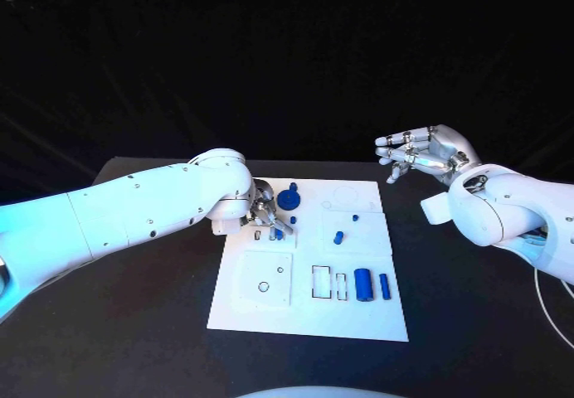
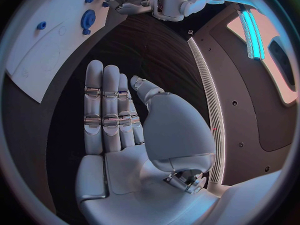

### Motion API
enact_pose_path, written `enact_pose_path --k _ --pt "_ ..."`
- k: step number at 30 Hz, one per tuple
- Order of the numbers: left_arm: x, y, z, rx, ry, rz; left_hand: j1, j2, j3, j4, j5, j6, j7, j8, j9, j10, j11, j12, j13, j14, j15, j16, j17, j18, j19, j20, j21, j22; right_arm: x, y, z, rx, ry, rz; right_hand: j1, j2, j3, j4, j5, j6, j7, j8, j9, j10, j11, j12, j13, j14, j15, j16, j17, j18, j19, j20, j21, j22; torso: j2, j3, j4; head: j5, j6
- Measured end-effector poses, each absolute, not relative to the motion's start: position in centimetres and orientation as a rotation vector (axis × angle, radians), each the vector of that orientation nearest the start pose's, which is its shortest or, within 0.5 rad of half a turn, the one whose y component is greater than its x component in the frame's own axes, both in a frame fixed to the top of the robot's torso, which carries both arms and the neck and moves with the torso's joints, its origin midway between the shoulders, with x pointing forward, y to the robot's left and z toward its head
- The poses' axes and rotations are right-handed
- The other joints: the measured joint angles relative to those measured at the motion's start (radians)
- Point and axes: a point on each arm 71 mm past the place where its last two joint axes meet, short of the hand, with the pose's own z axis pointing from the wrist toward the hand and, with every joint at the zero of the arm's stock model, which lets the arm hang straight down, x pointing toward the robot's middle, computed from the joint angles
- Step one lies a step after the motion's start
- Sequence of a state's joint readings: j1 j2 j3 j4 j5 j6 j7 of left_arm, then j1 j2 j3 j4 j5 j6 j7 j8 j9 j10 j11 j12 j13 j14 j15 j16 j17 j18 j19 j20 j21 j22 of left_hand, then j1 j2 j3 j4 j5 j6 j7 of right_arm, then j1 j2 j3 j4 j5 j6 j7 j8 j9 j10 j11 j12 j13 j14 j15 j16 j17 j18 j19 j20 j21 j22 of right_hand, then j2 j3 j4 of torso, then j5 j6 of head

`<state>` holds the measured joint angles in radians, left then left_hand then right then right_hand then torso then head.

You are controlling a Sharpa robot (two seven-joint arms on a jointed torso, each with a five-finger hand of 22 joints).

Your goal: Assemble the parts on the task board

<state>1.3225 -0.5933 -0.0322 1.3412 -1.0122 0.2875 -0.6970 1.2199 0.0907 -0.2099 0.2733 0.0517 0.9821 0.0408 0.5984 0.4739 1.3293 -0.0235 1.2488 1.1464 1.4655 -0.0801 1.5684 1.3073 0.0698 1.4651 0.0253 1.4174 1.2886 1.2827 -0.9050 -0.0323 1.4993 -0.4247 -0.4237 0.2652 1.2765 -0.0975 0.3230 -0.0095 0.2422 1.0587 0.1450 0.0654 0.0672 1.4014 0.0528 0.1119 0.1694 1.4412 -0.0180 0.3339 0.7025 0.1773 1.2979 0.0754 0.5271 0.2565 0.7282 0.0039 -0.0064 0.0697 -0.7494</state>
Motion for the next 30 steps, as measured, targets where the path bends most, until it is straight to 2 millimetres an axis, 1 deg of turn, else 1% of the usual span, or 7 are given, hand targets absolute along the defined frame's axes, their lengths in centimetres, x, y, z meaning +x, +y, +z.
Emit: enact_pose_path --k 11,19,24,27,28,29,30 --pt "52.05 14.56 -18.04 -0.11 2.402 -0.286 0.135 0.042 0.112 -0.07 -0.003 -0.036 -0.007 0.007 0.024 -0.009 -0.005 -0.009 0.0 0.0 -0.008 0.0 0.001 0.0 0.004 -0.004 0.0 0.005 50.64 -24.43 -13.56 0.715 1.437 1.226 0.0 0.0 0.0 0.0 0.004 -0.007 0.0 0.0 0.0 -0.005 0.002 -0.004 0.005 -0.007 0.0 0.0 0.005 0.0 -0.011 0.004 0.004 0.003 0.0 0.0002 0.0002 -0.002 -0.003" --pt "52.17 14.51 -17.96 -0.106 2.407 -0.287 0.16 0.043 0.165 -0.079 -0.006 -0.041 -0.001 0.003 0.034 -0.004 -0.011 -0.012 0.001 0.0 -0.007 0.0 0.001 0.0 0.0 -0.008 0.0 0.015 50.56 -24.22 -13.72 0.716 1.45 1.23 0.0 0.0 0.0 0.0 0.004 -0.01 0.003 0.0 0.0 -0.009 0.006 -0.008 0.008 -0.011 0.004 0.0 0.008 0.0 -0.014 0.007 0.004 0.004 0.001 0.0004 0.0002 -0.002 -0.007" --pt "52.19 14.64 -17.94 -0.103 2.413 -0.287 0.184 0.019 0.215 -0.055 0.03 -0.052 -0.008 0.003 0.037 -0.003 -0.011 -0.02 0.0 0.0 -0.014 0.0 0.001 0.0 0.0 -0.007 0.004 0.018 50.5 -24.12 -13.77 0.716 1.457 1.233 0.0 0.0 0.0 0.0 0.01 -0.017 0.003 0.0 0.0 -0.016 0.006 -0.012 0.011 -0.018 0.004 0.0 0.011 0.0 -0.018 0.004 0.004 0.006 0.001 0.0005 0.0006 -0.003 -0.008" --pt "52.19 14.86 -17.97 -0.113 2.416 -0.29 0.206 -0.005 0.275 0.005 0.051 -0.057 -0.007 0.001 0.046 -0.002 -0.011 -0.03 -0.006 0.0 -0.014 0.0 0.001 -0.001 0.0 -0.007 0.009 0.02 50.48 -24.07 -13.82 0.717 1.461 1.234 0.0 0.0 0.0 0.0 0.016 -0.017 0.003 0.0 0.0 -0.016 0.006 -0.012 0.013 -0.02 0.006 0.0 0.014 0.0 -0.021 0.007 0.006 0.007 0.0 0.0006 0.0006 -0.002 -0.009" --pt "52.17 14.98 -18.03 -0.119 2.417 -0.293 0.21 -0.024 0.32 0.05 0.053 -0.059 -0.005 -0.001 0.056 -0.001 -0.009 -0.036 -0.012 0.0 -0.014 0.0 0.001 -0.009 0.0 -0.007 0.012 0.02 50.48 -24.05 -13.84 0.717 1.463 1.235 0.0 0.0 0.002 -0.002 0.018 -0.02 0.006 0.0 0.0 -0.018 0.008 -0.012 0.015 -0.023 0.005 0.0 0.016 0.0 -0.021 0.007 0.009 0.009 0.0 0.0006 0.0006 -0.001 -0.009" --pt "52.16 15.01 -18.05 -0.12 2.417 -0.293 0.21 -0.03 0.328 0.058 0.054 -0.059 -0.005 -0.001 0.058 -0.001 -0.009 -0.037 -0.012 0.0 -0.014 0.0 0.001 -0.009 0.0 -0.007 0.012 0.02 50.47 -24.04 -13.84 0.717 1.464 1.235 0.0 0.0 0.003 -0.003 0.019 -0.02 0.006 0.0 0.0 -0.019 0.008 -0.012 0.016 -0.024 0.004 0.0 0.016 0.0 -0.021 0.007 0.01 0.009 0.0 0.0005 0.0007 -0.001 -0.009" --pt "52.14 15.12 -18.12 -0.126 2.417 -0.295 0.194 -0.067 0.403 0.078 0.058 -0.059 -0.005 -0.001 0.064 -0.001 -0.009 -0.04 -0.011 0.0 -0.014 0.0 0.001 -0.009 0.0 -0.007 0.012 0.02 50.47 -24.03 -13.86 0.716 1.465 1.236 0.0 0.0 0.007 -0.007 0.019 -0.021 0.006 0.0 0.0 -0.019 0.009 -0.013 0.017 -0.025 0.004 -0.002 0.017 0.0 -0.025 0.01 0.011 0.01 0.0 0.0005 0.0007 0.0 -0.01"
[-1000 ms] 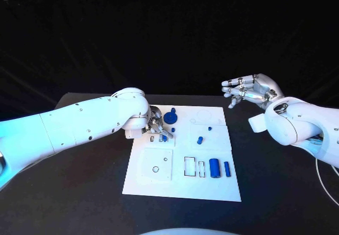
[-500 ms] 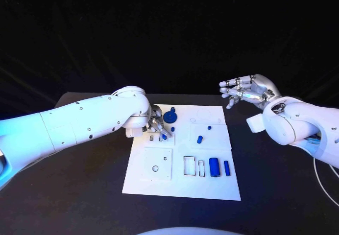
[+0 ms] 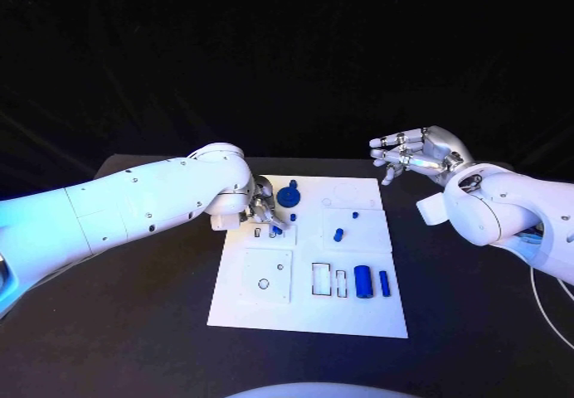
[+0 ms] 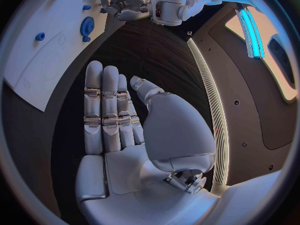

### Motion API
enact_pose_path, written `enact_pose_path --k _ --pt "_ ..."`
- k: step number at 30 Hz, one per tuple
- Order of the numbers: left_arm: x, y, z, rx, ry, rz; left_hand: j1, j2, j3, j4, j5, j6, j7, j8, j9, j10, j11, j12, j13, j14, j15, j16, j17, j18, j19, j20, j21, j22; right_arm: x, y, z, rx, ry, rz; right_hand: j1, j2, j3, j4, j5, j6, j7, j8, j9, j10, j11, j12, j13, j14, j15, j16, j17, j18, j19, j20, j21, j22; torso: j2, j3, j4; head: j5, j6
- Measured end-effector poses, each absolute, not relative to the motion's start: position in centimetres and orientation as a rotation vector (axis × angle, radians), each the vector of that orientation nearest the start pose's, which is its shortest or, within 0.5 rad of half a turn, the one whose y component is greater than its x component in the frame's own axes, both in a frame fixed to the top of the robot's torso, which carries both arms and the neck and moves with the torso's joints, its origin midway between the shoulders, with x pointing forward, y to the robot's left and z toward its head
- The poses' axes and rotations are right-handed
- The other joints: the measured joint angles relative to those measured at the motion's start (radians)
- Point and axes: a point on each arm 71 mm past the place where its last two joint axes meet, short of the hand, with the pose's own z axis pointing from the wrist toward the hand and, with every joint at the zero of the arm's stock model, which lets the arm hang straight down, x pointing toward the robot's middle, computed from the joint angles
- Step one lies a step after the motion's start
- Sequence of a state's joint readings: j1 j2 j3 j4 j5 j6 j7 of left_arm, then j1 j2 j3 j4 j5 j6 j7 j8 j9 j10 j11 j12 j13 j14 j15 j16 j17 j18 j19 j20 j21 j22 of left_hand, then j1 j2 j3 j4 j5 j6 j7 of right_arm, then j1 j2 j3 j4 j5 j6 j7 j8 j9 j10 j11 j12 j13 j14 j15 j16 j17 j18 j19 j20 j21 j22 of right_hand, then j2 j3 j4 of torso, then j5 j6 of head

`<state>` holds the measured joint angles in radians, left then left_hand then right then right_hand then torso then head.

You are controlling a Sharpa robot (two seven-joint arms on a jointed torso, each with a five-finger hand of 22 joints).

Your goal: Assemble the parts on the task board

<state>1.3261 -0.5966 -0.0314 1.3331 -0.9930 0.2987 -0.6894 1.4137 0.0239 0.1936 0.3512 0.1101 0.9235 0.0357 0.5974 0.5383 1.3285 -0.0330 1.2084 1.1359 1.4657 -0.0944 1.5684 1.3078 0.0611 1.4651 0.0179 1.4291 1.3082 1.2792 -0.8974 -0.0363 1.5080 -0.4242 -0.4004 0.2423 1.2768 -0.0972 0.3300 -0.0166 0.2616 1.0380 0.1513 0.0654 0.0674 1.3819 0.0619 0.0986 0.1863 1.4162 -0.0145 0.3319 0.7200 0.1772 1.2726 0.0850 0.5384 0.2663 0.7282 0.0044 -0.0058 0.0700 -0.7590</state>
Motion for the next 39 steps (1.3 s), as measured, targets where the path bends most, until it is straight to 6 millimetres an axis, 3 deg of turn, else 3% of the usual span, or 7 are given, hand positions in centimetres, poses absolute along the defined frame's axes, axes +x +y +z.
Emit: enact_pose_path --k 3,4,6,8,10,18,39 --pt "52.0 15.5 -18.3 -0.145 2.413 -0.305 -0.074 -0.097 0.198 -0.021 0.001 0.004 0.004 0.02 0.022 0.005 -0.001 0.002 0.003 0.0 -0.001 0.0 0.0 0.0 0.0 0.0 0.012 0.0 50.4 -24.0 -13.9 0.716 1.471 1.239 0.005 0.005 0.003 -0.003 0.0 0.0 0.0 0.0 0.0 -0.006 -0.002 -0.003 0.002 -0.004 0.004 -0.002 0.003 0.0 -0.003 -0.003 0.0 0.002 0.0 -0.0003 0.0009 0.002 0.0" --pt "52.0 15.5 -18.3 -0.152 2.411 -0.308 -0.095 -0.117 0.24 -0.035 0.003 0.004 0.004 0.022 0.028 0.008 -0.001 -0.004 -0.004 0.0 -0.001 0.0 0.0 0.0 0.0 0.0 0.019 0.0 50.4 -24.0 -14.0 0.715 1.473 1.24 0.005 0.005 0.003 -0.003 0.0 -0.001 0.001 0.0 0.0 -0.007 0.0 -0.003 0.003 -0.004 0.004 -0.002 0.004 0.0 -0.005 -0.001 0.0 0.003 0.0 -0.0003 0.0012 0.003 0.0" --pt "52.0 15.7 -18.3 -0.165 2.405 -0.314 -0.132 -0.132 0.293 -0.059 0.012 0.005 0.004 0.026 0.038 0.013 -0.004 -0.007 -0.009 0.0 -0.001 0.0 0.0 0.0 0.0 0.0 0.03 0.0 50.4 -23.9 -14.0 0.713 1.478 1.244 0.008 0.008 0.008 -0.008 0.006 -0.006 0.006 0.0 0.0 -0.01 0.003 -0.006 0.005 -0.014 0.006 -0.004 0.006 0.0 -0.011 0.001 0.0 0.005 -0.001 -0.0003 0.0012 0.004 0.001" --pt "51.9 15.7 -18.3 -0.175 2.398 -0.32 -0.15 -0.139 0.314 -0.069 0.013 0.006 0.005 0.026 0.043 0.019 -0.005 -0.007 -0.012 0.0 -0.001 0.0 0.0 0.0 0.0 0.0 0.031 0.0 50.4 -23.8 -14.0 0.711 1.485 1.25 0.009 0.007 0.014 -0.014 0.012 -0.014 0.008 0.0 0.0 -0.022 0.007 -0.009 0.009 -0.05 0.012 -0.029 -0.004 0.0 -0.024 0.003 0.005 0.009 -0.001 0.0 0.0014 0.005 0.003" --pt "51.9 15.7 -18.3 -0.184 2.393 -0.324 -0.156 -0.14 0.316 -0.069 0.013 0.006 0.005 0.026 0.044 0.019 -0.005 -0.009 -0.014 0.0 -0.001 0.0 0.0 -0.014 0.0 0.0 0.031 0.0 50.4 -23.7 -14.1 0.707 1.49 1.256 0.012 0.003 0.018 -0.018 0.012 -0.019 0.012 0.0 0.0 -0.031 0.013 -0.009 0.01 -0.07 0.016 -0.048 -0.023 0.0 -0.036 0.008 0.005 0.012 -0.001 0.0003 0.0015 0.006 0.004" --pt "51.8 15.7 -18.4 -0.203 2.377 -0.329 -0.171 -0.141 0.336 -0.089 0.017 0.006 0.006 0.027 0.048 0.019 -0.005 -0.012 -0.018 0.0 -0.001 0.0 0.0 -0.014 0.0 0.0 0.035 0.0 50.1 -23.0 -14.1 0.68 1.519 1.293 0.012 0.003 0.026 -0.026 0.017 -0.029 0.021 0.0 0.0 -0.061 0.021 -0.01 0.011 -0.082 0.025 -0.074 -0.073 0.0 -0.066 0.014 0.012 0.022 0.001 0.0004 0.0009 0.011 0.007" --pt "51.7 15.8 -18.5 -0.108 2.365 -0.262 -0.191 -0.161 0.357 -0.11 0.017 0.008 0.007 0.027 0.05 0.019 -0.005 -0.018 -0.018 0.0 0.0 0.0 0.0 -0.014 0.0 0.0 0.035 0.0 49.9 -22.5 -14.1 0.653 1.541 1.326 0.012 0.003 0.026 -0.026 0.017 -0.036 0.021 0.0 0.0 -0.07 0.023 -0.01 0.011 -0.086 0.029 -0.084 -0.096 0.0 -0.08 0.021 0.016 0.028 0.001 -0.0009 0.0004 0.02 0.002"
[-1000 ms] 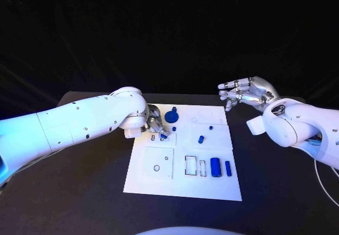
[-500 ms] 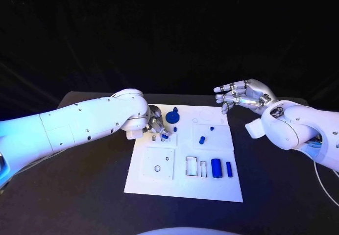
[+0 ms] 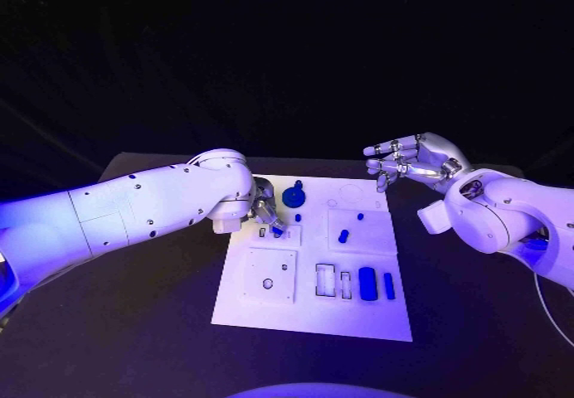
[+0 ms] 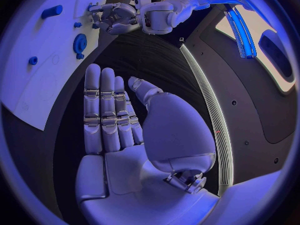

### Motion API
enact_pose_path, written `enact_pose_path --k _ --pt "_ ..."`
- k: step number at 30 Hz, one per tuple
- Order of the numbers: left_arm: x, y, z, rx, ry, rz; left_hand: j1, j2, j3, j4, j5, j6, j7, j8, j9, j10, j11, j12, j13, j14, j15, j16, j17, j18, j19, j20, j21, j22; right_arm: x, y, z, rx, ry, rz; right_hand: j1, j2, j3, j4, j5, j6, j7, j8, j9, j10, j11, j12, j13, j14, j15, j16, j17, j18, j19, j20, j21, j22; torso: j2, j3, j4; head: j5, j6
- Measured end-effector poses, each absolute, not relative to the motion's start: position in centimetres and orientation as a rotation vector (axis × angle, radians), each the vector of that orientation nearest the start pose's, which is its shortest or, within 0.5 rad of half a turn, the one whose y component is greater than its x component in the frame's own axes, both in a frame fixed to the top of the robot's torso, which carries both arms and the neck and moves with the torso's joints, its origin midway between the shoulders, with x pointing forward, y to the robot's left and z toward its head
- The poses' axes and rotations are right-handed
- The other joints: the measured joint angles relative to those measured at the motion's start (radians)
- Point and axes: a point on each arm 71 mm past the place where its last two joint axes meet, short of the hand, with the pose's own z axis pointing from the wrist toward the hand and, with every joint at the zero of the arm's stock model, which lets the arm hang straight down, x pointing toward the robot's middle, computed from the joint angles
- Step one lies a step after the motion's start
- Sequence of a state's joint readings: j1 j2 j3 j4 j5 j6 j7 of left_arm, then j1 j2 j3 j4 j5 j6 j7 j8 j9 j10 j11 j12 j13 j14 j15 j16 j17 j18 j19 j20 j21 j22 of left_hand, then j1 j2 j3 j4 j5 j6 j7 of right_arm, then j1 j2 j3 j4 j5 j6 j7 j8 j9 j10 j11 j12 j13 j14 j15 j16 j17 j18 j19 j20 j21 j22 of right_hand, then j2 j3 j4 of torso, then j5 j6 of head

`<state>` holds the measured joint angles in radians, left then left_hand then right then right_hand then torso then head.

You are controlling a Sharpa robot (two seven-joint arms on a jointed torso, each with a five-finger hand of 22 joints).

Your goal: Assemble the parts on the task board

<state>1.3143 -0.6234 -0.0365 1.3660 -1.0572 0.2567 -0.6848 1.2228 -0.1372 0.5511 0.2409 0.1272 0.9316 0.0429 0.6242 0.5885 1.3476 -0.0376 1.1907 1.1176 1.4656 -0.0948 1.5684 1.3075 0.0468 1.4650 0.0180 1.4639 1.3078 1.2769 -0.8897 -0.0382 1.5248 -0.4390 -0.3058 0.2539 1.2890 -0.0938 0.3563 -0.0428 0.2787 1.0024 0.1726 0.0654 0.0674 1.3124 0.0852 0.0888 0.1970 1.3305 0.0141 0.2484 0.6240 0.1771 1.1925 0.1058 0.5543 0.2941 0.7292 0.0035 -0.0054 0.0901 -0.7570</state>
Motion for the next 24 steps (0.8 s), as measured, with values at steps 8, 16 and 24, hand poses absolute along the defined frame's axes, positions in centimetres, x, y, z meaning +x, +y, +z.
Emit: enact_pose_path --k 8,16,24 --pt "51.67 15.9 -18.49 -0.068 2.367 -0.238 -0.004 -0.004 0.003 -0.003 0.0 0.005 -0.002 -0.001 -0.001 0.004 -0.004 0.0 0.001 0.0 0.0 0.0 0.0 0.0 0.0 0.0 0.0 0.0 49.89 -22.48 -14.07 0.651 1.54 1.327 0.0 0.0 0.0 0.0 0.0 0.0 0.0 0.0 0.0 0.0 0.0 0.0 0.0 0.0 0.0 0.0 -0.001 0.0 0.0 0.0 0.0 0.0 0.0 0.0 -0.0007 0.002 0.0" --pt "51.55 15.84 -18.63 -0.038 2.377 -0.226 -0.004 -0.004 0.006 -0.006 0.0 0.005 -0.002 -0.005 -0.001 0.007 0.0 0.0 0.001 0.0 0.0 0.0 0.0 0.0 0.0 0.0 0.0 0.0 49.96 -22.57 -14.09 0.651 1.539 1.325 0.0 0.0 0.0 0.0 0.0 0.0 0.0 0.0 0.0 0.0 0.0 0.0 0.0 0.0 0.0 0.0 -0.001 0.0 0.0 0.0 0.0 0.0 -0.001 0.0003 -0.0008 0.005 0.001" --pt "51.45 15.75 -18.76 -0.024 2.386 -0.224 -0.003 -0.003 0.007 -0.007 0.0 0.005 -0.002 -0.001 0.0 0.007 0.0 0.0 0.003 0.0 0.0 0.0 0.0 0.0 0.0 0.0 0.0 0.0 49.98 -22.6 -14.1 0.65 1.539 1.325 0.0 0.0 0.0 0.0 0.004 0.0 0.0 0.0 0.0 -0.004 0.004 0.0 0.0 0.0 0.0 0.0 -0.006 0.0 0.0 0.0 0.0 0.001 -0.001 0.0003 -0.0008 0.007 0.004"
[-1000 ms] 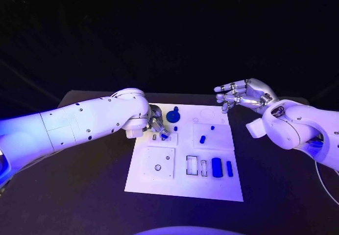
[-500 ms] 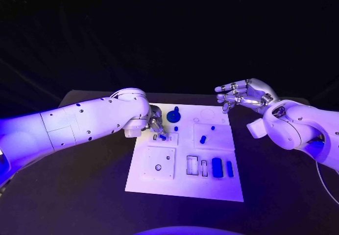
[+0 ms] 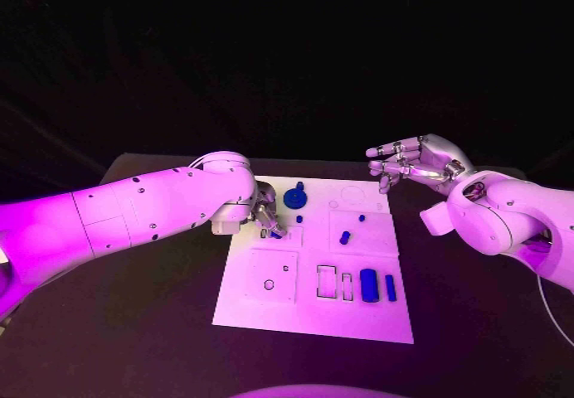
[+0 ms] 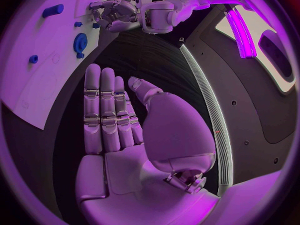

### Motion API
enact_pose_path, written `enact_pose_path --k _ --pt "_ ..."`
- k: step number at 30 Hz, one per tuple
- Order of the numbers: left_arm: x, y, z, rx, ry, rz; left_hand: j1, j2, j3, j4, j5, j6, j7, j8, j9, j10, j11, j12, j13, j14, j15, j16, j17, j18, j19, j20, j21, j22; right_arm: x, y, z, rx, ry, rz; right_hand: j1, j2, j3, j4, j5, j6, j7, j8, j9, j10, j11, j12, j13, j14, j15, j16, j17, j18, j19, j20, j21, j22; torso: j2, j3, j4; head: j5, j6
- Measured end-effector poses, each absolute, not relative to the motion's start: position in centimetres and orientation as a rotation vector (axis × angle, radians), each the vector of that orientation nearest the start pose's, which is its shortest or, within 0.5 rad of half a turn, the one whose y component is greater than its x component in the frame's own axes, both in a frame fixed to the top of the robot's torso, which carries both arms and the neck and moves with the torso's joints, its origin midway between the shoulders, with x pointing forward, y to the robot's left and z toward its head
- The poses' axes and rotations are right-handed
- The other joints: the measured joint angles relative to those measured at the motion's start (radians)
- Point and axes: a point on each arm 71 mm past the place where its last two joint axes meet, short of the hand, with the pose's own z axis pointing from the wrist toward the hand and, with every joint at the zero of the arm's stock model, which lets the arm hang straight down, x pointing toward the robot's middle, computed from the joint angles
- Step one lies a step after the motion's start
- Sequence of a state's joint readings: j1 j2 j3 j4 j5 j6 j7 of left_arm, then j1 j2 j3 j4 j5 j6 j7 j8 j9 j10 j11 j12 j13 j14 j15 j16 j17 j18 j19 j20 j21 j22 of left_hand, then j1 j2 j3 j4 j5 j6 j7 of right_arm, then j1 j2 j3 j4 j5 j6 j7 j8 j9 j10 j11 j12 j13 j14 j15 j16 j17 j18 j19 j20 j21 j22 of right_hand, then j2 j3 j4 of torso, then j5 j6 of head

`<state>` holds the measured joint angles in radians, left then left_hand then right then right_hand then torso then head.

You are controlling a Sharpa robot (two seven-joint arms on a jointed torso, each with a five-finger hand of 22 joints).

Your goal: Assemble the parts on the task board

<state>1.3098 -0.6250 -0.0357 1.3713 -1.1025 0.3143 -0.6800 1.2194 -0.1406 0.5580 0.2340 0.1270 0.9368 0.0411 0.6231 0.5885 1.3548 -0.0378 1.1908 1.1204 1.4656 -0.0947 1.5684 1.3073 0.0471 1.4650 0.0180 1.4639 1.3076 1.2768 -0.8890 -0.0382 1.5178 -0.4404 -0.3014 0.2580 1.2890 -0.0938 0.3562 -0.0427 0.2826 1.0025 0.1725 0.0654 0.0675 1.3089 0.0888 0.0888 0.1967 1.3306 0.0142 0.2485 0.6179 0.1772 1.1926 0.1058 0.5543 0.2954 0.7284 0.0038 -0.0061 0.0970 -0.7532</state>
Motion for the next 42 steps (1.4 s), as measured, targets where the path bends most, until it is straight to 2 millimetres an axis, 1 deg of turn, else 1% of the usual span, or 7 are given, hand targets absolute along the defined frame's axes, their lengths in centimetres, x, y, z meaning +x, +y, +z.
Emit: enact_pose_path --k 6,11,14,25,36,40,42 --pt "51.47 15.67 -18.74 -0.017 2.388 -0.222 -0.008 0.008 0.0 -0.003 0.0 0.0 0.0 0.004 0.001 0.0 0.0 0.0 0.003 0.0 0.0 0.0 0.001 0.0 0.0 0.0 0.0 0.0 49.98 -22.63 -14.09 0.65 1.538 1.325 0.0 0.0 0.0 0.0 0.0 0.0 0.0 0.0 0.0 0.0 0.0 0.0 0.0 0.0 0.0 0.0 0.0 0.0 0.0 0.0 0.0 0.0 0.001 0.0 -0.001 0.0 0.001" --pt "51.52 15.65 -18.74 -0.016 2.39 -0.22 -0.045 0.035 0.002 -0.008 0.0 0.007 -0.001 -0.002 -0.003 0.007 0.0 0.006 0.009 0.0 0.0 0.0 0.001 0.0 0.0 0.0 0.0 0.0 49.98 -22.64 -14.09 0.65 1.538 1.325 0.0 0.0 0.0 0.0 0.0 0.0 0.0 0.0 0.0 0.0 0.0 0.0 0.0 0.0 0.0 0.0 0.0 0.0 0.0 0.0 0.0 0.0 0.001 0.0 -0.0012 0.0 0.0" --pt "51.61 15.59 -18.8 -0.019 2.393 -0.219 -0.085 0.053 0.036 -0.024 -0.003 0.014 0.0 -0.004 -0.011 0.009 -0.001 0.012 0.015 0.0 0.0 0.0 0.001 0.0 0.0 0.0 0.0 0.0 49.98 -22.64 -14.09 0.649 1.538 1.325 0.0 0.0 0.0 0.0 0.0 0.0 0.0 0.0 0.0 0.0 0.0 0.0 0.0 0.0 0.0 0.0 0.0 0.0 0.0 0.0 0.0 0.0 0.001 0.0 -0.001 -0.001 0.0" --pt "52.07 15.42 -18.86 -0.026 2.405 -0.208 -0.143 0.071 0.066 -0.046 -0.008 0.043 -0.01 -0.017 -0.012 0.013 -0.002 0.023 0.029 0.0 0.0 0.0 0.001 0.0 0.0 0.0 0.004 0.0 49.94 -22.57 -14.08 0.646 1.54 1.326 0.0 0.0 0.0 0.0 0.0 -0.003 0.003 0.0 0.0 -0.003 -0.003 0.0 0.0 0.0 0.0 0.0 -0.003 0.0 -0.003 0.004 0.0 0.001 0.002 0.0001 -0.0015 -0.001 -0.003" --pt "52.17 15.37 -18.88 -0.021 2.415 -0.205 -0.175 0.067 0.09 -0.071 -0.009 0.049 -0.013 -0.023 -0.019 0.018 -0.003 0.029 0.04 0.0 0.0 0.0 0.0 0.0 0.0 0.0 0.004 0.0 49.92 -22.55 -14.08 0.643 1.542 1.326 0.0 0.0 0.0 0.0 0.0 -0.003 0.003 0.0 0.0 -0.003 -0.003 0.0 0.0 0.0 0.0 0.0 -0.003 0.0 -0.003 0.004 0.0 0.001 0.001 0.0003 -0.0009 -0.002 -0.006" --pt "52.21 15.45 -18.93 -0.022 2.416 -0.199 -0.216 0.044 0.059 -0.092 -0.009 0.07 -0.021 -0.032 -0.027 0.021 -0.007 0.035 0.047 0.0 0.0 0.0 0.0 0.0 0.0 0.0 0.004 0.0 49.93 -22.53 -14.09 0.641 1.543 1.326 -0.008 0.007 -0.002 0.002 0.0 -0.003 0.003 0.0 0.0 -0.007 0.0 0.0 -0.001 0.0 0.0 -0.004 -0.01 0.0 -0.01 0.003 0.0 0.002 0.001 0.0003 -0.0009 -0.002 -0.007" --pt "52.23 15.49 -18.98 -0.023 2.416 -0.195 -0.233 0.028 0.027 -0.083 -0.007 0.077 -0.026 -0.033 -0.028 0.023 -0.005 0.035 0.049 0.0 0.0 0.0 0.0 0.0 0.0 0.0 0.004 0.0 49.93 -22.53 -14.09 0.641 1.543 1.326 -0.025 0.006 -0.011 0.011 -0.029 -0.006 0.001 0.0 0.0 -0.007 0.0 0.0 -0.001 0.0 0.0 -0.004 -0.018 0.0 -0.013 0.005 0.0 0.002 0.001 0.0003 -0.0009 -0.002 -0.007"
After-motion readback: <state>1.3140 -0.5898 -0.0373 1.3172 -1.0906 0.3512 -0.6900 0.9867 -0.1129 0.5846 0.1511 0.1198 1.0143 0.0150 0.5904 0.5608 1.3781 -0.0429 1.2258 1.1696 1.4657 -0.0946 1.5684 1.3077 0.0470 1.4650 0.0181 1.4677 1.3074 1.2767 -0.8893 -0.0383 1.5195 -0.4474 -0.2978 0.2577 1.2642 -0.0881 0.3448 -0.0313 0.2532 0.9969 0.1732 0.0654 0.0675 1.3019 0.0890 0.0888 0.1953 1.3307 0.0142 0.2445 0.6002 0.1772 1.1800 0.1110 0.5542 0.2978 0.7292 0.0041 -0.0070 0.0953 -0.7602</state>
